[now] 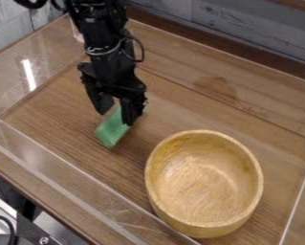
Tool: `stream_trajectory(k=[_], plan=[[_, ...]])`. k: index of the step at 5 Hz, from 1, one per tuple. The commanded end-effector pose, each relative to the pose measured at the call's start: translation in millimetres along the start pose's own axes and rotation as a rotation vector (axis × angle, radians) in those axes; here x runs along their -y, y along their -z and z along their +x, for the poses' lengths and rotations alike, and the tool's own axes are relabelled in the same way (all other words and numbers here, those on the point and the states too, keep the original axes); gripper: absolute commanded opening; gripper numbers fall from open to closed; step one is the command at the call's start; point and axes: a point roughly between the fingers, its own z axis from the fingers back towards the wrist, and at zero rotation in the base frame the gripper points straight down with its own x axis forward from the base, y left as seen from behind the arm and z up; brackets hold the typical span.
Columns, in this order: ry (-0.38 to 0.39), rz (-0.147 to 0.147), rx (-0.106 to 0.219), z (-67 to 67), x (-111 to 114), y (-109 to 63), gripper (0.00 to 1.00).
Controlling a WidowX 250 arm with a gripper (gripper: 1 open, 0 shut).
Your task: Remove the green block from inside the brown bowl and put it on the table
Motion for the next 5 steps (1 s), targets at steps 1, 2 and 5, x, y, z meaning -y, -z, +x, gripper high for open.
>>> stream_trajectory(k=[1,2,5], plan=[[-0.007,0.014,0.045,11.9,-6,-10.5,1.0],[-0.006,0.007,0.046,16.6,-6,-11.2,1.0],[-0.01,-0.025,0.057,31.1,-8,-20.1,1.0]])
